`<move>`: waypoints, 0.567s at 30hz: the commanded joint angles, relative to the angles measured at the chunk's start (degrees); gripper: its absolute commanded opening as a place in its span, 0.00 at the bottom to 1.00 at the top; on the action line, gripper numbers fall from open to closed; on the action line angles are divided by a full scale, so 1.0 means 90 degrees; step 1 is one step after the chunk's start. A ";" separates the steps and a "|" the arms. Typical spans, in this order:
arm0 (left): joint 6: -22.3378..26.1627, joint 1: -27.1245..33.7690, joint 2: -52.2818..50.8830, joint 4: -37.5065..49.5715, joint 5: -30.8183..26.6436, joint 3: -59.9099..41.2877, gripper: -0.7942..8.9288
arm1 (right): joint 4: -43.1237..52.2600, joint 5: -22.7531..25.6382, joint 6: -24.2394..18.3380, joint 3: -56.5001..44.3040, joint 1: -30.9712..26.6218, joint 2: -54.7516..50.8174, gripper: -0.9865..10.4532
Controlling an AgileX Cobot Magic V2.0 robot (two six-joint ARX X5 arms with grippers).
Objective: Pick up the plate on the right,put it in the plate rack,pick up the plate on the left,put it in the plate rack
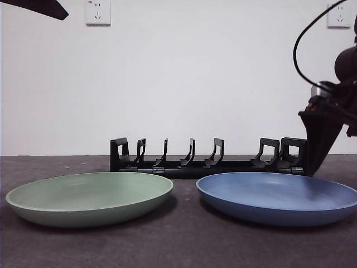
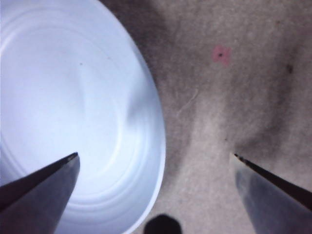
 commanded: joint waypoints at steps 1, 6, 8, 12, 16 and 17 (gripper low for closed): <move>0.0104 -0.0027 0.0063 0.0073 0.0002 0.0000 0.77 | 0.0019 0.0039 0.0024 0.0010 0.0097 0.0134 0.44; 0.0129 -0.0032 0.0158 0.0078 -0.0138 0.0000 0.77 | 0.0168 0.0066 0.0022 -0.0002 0.0355 0.0221 0.27; 0.0129 -0.0032 0.0180 0.0078 -0.0141 0.0000 0.77 | 0.0257 0.0170 0.0032 -0.0002 0.0459 0.0221 0.23; 0.0129 -0.0032 0.0187 0.0078 -0.0138 0.0002 0.77 | 0.0393 0.0432 0.0126 -0.0002 0.0595 0.0221 0.21; 0.0129 -0.0034 0.0187 0.0075 -0.0138 0.0000 0.77 | 0.0471 0.0546 0.0168 -0.0002 0.0607 0.0221 0.08; 0.0129 -0.0041 0.0187 0.0075 -0.0138 0.0002 0.77 | 0.0493 0.0546 0.0168 -0.0002 0.0605 0.0221 0.08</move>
